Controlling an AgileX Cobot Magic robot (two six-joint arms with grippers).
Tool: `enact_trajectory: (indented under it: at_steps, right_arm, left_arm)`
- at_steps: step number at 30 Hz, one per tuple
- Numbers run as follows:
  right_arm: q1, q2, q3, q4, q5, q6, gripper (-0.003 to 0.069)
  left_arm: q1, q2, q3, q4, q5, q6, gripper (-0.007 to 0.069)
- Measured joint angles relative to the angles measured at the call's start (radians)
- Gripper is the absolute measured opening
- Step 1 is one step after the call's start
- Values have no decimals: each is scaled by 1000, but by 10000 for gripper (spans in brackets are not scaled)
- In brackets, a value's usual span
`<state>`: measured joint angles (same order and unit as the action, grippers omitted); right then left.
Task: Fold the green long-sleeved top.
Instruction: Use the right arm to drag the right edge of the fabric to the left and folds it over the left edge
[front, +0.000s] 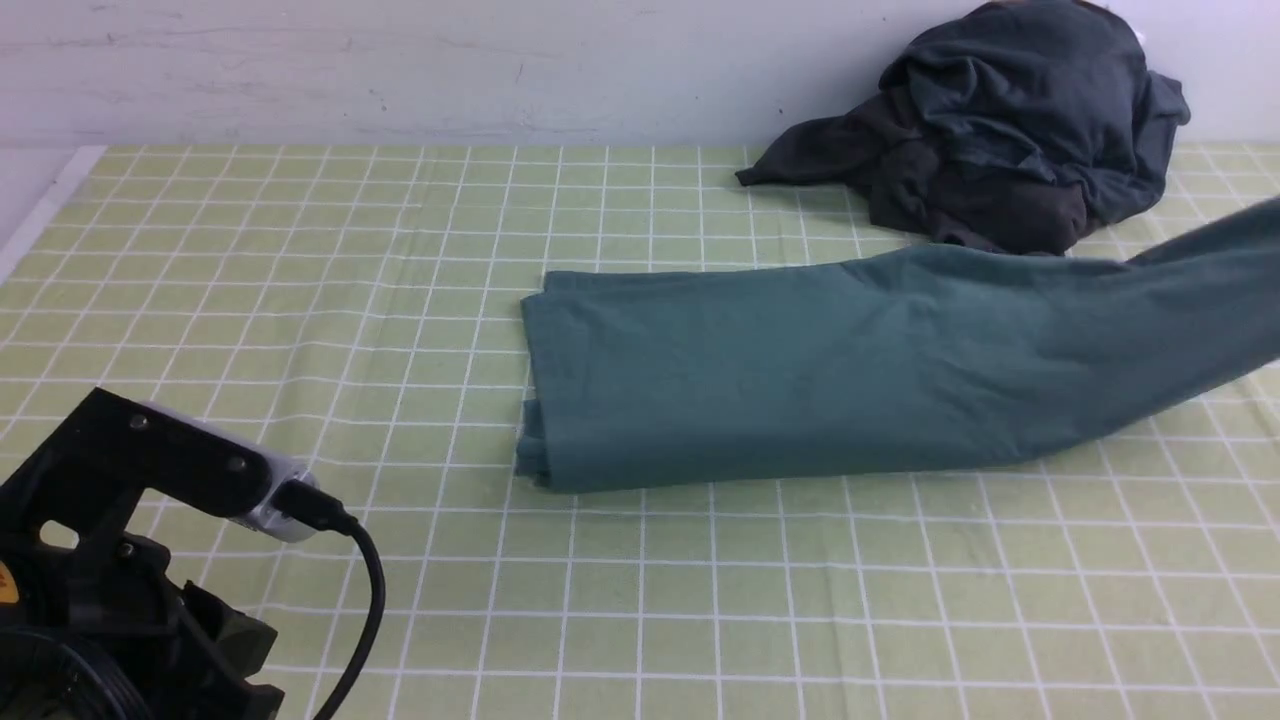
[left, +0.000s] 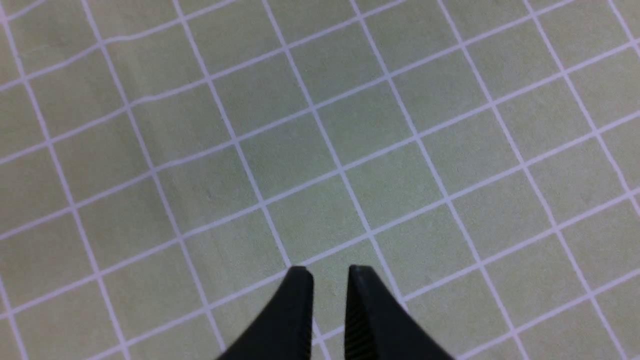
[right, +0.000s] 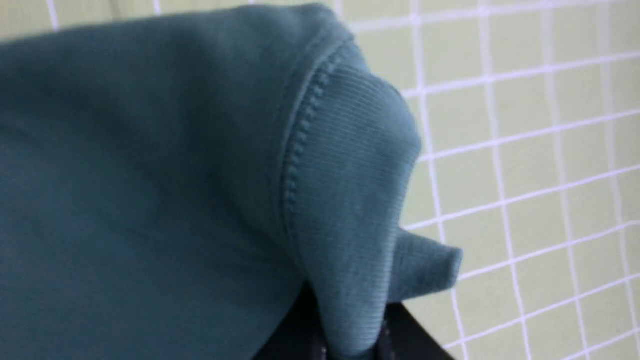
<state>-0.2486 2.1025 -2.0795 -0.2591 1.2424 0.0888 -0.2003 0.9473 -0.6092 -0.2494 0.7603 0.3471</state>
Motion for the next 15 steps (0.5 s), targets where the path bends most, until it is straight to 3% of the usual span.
enact_trajectory:
  at_steps: [4,9,10,12,15]
  right_arm:
    - [62,-75,-87,191,15,20,38]
    - [271,-97,-119,465,16,-42,38]
    - [282,-96,-119,473,16,-45,38]
    - [438,-64,-119,541,16,-89,38]
    - [552,-19,-119,555,16,-121,38]
  left_arm:
    - [0,0,0,0,-1,0,90]
    - [0,0,0,0,-5,0,90]
    - [0,0,0,0,-5,0,90]
    - [0,0,0,0,-5,0,90]
    - [0,0,0,0,-5,0,90]
